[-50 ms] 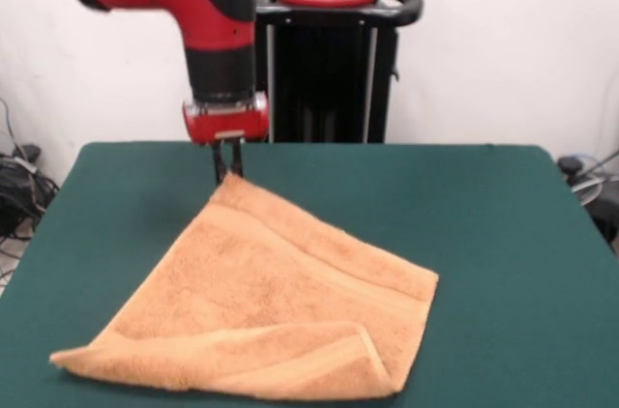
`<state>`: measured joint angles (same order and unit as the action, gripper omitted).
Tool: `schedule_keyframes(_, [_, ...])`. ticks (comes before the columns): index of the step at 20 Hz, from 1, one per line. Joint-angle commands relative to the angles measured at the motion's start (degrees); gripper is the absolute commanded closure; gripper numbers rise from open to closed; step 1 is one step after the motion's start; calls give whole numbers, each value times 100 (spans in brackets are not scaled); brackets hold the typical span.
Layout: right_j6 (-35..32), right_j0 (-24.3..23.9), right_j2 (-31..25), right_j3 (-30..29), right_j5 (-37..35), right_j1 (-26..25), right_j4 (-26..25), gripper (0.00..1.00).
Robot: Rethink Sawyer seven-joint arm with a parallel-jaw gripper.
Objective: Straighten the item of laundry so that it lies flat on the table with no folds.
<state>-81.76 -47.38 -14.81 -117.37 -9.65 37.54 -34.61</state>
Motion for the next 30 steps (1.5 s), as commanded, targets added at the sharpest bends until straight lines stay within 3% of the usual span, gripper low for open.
schedule_keyframes(1, [-783,-229,-40,-931,-474,940,401,100])
schedule_keyframes(5, [-687,-394,-77,-1186,-509,1206,453,100])
schedule_keyframes(16, [-704,-495,64,-1414,-346,1337,300,100])
schedule_keyframes(20, [-761,-342,56,-1167,-171,911,234,100])
schedule_keyframes(21, [-785,-423,-15,-1183,-43,843,254,0])
schedule_keyframes(30, [-949,94,162,-1115,-251,1075,418,0])
